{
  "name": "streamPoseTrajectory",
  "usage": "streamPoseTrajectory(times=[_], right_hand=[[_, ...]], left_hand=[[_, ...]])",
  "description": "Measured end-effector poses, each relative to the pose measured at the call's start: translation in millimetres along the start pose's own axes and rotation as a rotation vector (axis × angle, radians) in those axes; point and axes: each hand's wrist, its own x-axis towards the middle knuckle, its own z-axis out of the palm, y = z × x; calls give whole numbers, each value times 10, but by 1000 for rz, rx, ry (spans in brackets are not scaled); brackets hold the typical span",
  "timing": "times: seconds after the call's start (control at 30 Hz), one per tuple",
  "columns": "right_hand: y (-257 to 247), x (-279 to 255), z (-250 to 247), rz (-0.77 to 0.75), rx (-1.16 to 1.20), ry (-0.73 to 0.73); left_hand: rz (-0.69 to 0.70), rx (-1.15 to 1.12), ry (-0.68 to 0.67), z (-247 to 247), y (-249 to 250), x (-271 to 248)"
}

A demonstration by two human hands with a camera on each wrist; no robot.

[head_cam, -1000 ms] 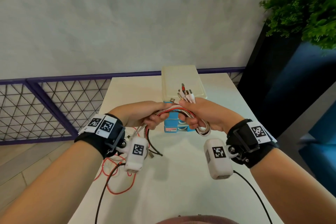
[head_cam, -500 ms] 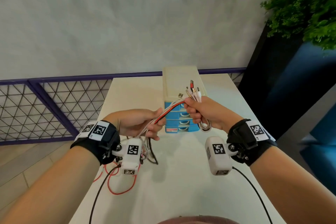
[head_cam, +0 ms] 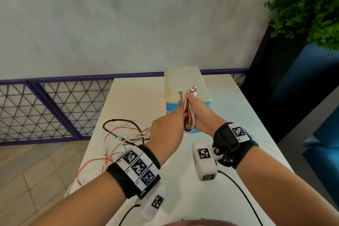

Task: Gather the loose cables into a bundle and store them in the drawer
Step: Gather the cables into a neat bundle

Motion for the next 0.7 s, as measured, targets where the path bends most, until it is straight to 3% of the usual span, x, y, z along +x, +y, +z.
streamPoseTrajectory(times=[0.2, 0.33, 0.43, 0.53, 0.63, 0.7], right_hand=[[-25, -41, -30, -14, -160, -124], [-1, -8, -44, -97, -257, -42], [-32, 32, -99, -188, -232, 36], [-162, 40, -139, -286, 12, -2], [-329, 43, -161, -348, 248, -9], [-400, 28, -130, -362, 337, -11]], left_hand=[[25, 100, -27, -89, 143, 75], [79, 89, -58, -88, 136, 106], [150, -222, -164, -81, 41, 155], [187, -580, -320, -41, -134, 166], [207, -777, -437, 65, -303, 62], [210, -806, -439, 168, -375, -10]])
